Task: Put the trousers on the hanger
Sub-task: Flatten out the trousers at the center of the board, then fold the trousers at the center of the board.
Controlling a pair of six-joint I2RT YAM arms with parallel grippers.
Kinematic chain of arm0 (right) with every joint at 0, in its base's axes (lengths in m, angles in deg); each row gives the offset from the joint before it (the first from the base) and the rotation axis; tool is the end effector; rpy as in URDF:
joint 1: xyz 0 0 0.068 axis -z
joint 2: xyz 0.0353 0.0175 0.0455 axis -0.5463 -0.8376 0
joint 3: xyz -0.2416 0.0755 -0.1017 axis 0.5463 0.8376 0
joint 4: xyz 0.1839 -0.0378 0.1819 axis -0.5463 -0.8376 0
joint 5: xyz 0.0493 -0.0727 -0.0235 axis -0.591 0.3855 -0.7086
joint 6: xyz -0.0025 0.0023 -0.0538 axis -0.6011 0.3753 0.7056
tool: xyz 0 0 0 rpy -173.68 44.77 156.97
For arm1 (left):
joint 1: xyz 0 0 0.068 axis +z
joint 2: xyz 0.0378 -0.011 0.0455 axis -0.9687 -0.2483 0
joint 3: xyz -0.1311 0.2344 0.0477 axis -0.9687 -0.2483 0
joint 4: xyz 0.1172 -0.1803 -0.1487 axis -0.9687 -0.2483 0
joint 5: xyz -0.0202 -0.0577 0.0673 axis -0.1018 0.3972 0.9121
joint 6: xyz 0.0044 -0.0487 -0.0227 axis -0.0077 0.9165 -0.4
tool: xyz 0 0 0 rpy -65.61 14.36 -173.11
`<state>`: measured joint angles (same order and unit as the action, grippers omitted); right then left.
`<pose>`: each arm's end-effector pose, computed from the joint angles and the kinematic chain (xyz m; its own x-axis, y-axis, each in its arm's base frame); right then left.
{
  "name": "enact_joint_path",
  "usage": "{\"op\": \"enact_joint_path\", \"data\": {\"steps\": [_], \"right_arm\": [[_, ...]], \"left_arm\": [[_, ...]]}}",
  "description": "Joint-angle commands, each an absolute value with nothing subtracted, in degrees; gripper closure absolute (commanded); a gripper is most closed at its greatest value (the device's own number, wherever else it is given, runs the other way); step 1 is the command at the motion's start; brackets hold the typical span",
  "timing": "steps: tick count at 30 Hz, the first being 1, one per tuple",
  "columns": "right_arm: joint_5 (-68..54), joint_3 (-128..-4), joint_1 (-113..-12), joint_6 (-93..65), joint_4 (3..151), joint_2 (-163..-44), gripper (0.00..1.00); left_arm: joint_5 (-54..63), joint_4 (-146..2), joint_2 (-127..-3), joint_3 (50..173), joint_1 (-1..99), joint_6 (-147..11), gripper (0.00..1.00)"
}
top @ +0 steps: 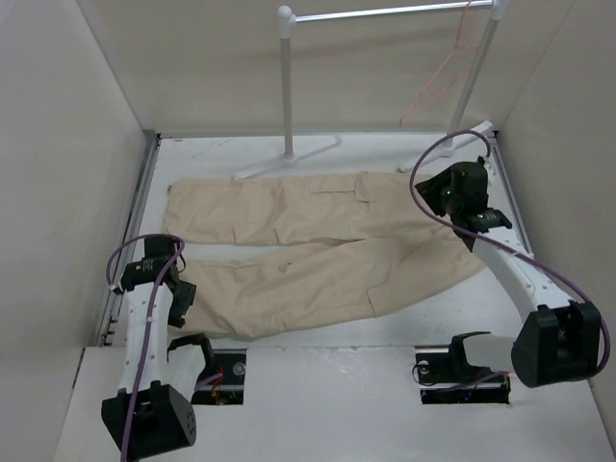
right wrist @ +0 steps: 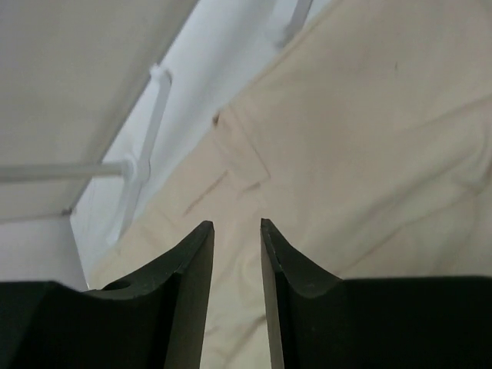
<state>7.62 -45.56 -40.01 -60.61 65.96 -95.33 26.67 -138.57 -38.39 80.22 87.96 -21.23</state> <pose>0.2874 0.0306 0.2972 -0.2965 0.7678 -0.5679 0.3734 0.6405 0.6710 0.1250 0.0361 0.2337 -0.2462 -0.9029 -0.3524 -0.9408 0.3100 -0.1372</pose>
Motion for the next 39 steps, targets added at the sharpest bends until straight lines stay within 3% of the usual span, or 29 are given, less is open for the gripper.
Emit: {"op": "enact_joint_path", "data": {"steps": [1,3,7,23,25,28,30,39], "right_arm": [[5.0,-42.4,-42.8,-59.6,64.1,-91.0,0.58],[3.6,-40.6,-45.2,-57.7,62.3,-87.7,0.47],[3.4,-35.3,-49.1,-56.2,58.0,-79.6,0.39],[1.0,-28.4,-45.7,-52.2,45.2,-66.1,0.29],[1.9,-27.7,-44.1,-52.4,43.1,-64.3,0.28],[2.5,-26.7,-39.0,-52.6,39.8,-62.0,0.27],[3.4,-25.7,-34.4,-52.8,37.5,-60.8,0.28],[18.5,-28.2,-25.1,-56.0,32.2,-69.2,0.31]], "left_arm": [[26.2,-142.0,-39.2,79.1,87.8,-15.6,0.55],[26.6,-142.7,-39.5,78.9,87.7,-13.7,0.55],[25.1,-141.9,-42.7,77.9,89.1,-12.3,0.56],[27.2,-126.8,-50.6,68.3,94.9,-9.8,0.61],[26.8,-123.6,-51.4,68.0,95.4,-10.0,0.68],[28.5,-118.5,-51.6,68.1,97.5,-12.4,0.89],[28.6,-115.3,-50.2,68.7,99.2,-15.4,0.95],[32.5,-115.0,-40.8,74.6,90.2,-18.7,0.97]]}}
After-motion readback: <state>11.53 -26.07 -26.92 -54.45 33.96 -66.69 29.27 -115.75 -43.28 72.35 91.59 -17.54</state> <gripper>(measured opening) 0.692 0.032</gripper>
